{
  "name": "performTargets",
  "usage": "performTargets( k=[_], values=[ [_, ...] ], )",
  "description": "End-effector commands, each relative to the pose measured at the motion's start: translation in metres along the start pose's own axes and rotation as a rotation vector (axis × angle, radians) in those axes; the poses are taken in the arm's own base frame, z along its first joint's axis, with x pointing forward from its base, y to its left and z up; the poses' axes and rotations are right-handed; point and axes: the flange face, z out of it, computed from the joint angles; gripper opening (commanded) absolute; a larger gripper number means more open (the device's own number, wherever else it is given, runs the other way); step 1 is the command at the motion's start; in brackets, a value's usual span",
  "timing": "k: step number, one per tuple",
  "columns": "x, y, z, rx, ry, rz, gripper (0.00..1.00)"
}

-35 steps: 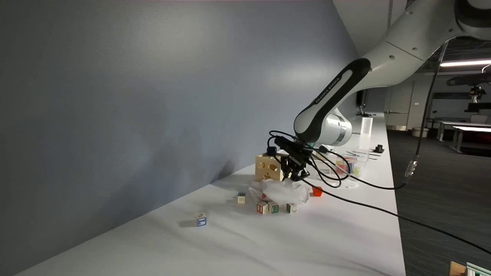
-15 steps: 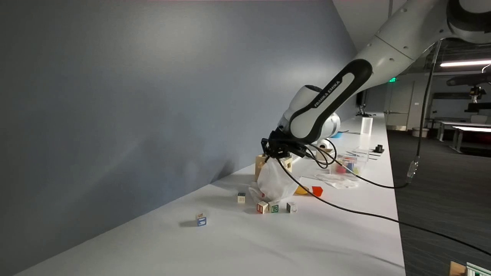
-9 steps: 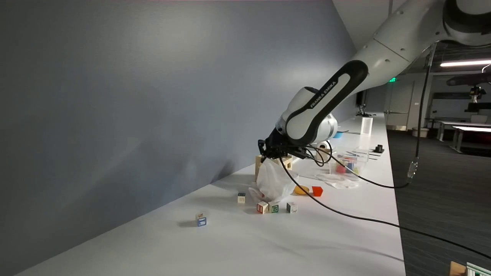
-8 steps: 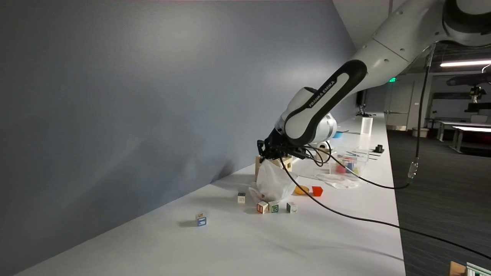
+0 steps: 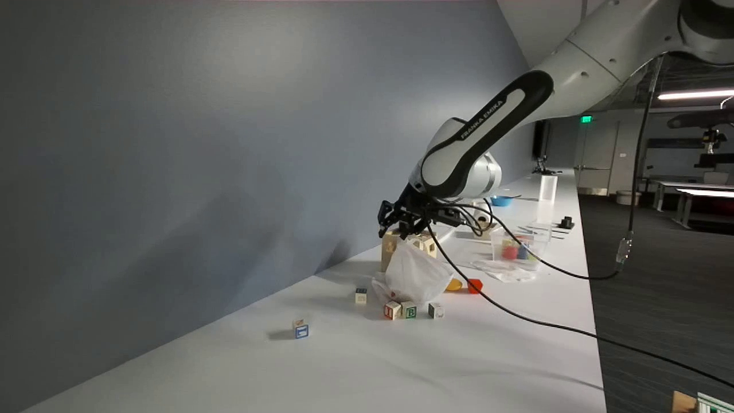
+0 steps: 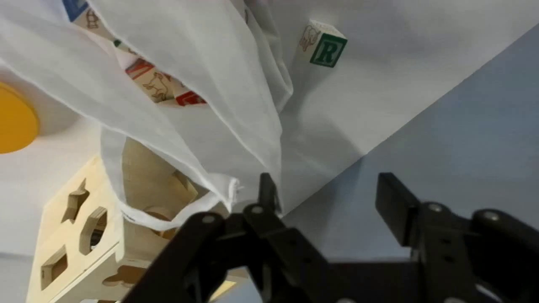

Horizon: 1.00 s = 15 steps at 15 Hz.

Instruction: Put the contents on the table inside the plastic

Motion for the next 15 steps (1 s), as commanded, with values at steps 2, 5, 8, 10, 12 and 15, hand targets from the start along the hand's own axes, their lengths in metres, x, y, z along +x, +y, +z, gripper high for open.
performTargets(
  k=[2,5,8,10,12,15],
  values=[
    [0.017,0.016,-0.046,-0.056,-0.118,-0.019,1.0],
    [0.021,0.012,-0.077,-0.043,-0.235,-0.075,1.0],
    [0.015,0.0,-0.095,0.006,-0.362,-0.171,1.0],
    [0.006,-0.01,-0.103,-0.001,-0.441,-0.248,1.0],
    [-0.003,-0.016,-0.11,-0.02,-0.504,-0.317,1.0],
    [-0.004,-0.018,-0.104,-0.016,-0.495,-0.321,1.0]
  ],
)
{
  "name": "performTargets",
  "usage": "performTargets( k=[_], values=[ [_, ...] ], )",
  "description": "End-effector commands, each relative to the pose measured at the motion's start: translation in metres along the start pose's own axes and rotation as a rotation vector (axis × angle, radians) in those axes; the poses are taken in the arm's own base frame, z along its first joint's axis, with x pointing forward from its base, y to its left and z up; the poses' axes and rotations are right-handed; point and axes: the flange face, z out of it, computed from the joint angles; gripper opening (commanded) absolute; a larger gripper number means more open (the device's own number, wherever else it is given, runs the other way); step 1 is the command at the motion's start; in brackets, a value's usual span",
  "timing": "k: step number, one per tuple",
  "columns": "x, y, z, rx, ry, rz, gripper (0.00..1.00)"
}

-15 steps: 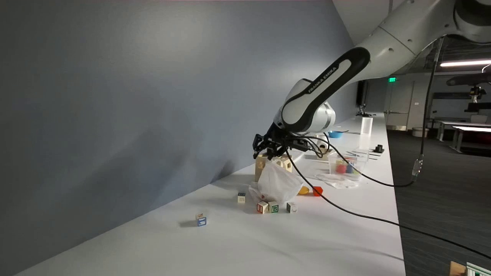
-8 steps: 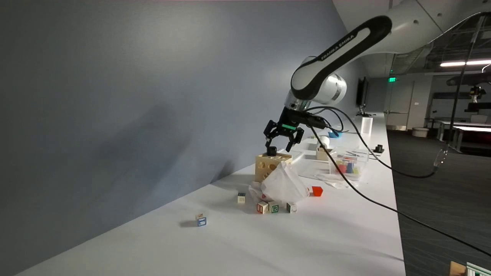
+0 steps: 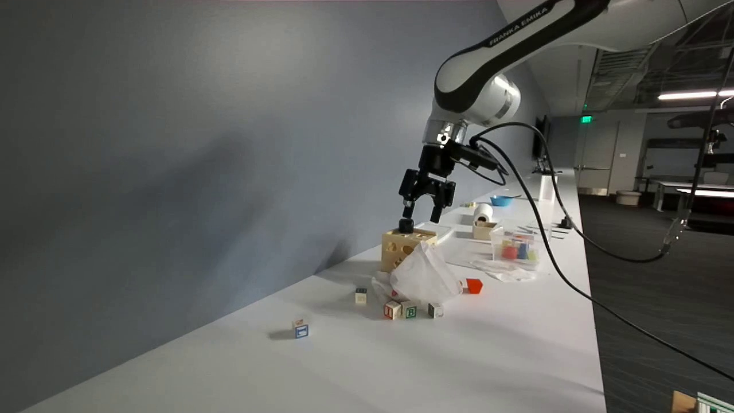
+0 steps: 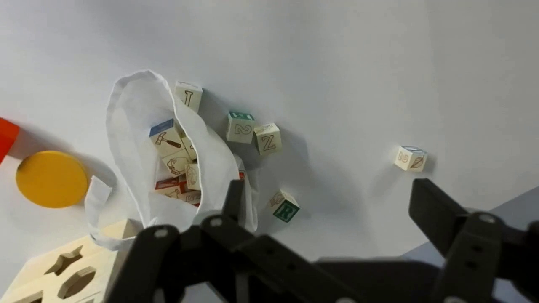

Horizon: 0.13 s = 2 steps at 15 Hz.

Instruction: Put the contents on the table inside the plastic

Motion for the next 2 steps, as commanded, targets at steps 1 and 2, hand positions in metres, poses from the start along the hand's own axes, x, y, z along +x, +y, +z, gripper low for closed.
performTargets(
  k=[1,2],
  values=[
    [-0.0004,-0.0022,-0.0019,0.0,0.002,-0.026,1.0],
    [-0.0007,-0.003,-0.0027,0.0,0.003,-0.04,1.0]
  ],
)
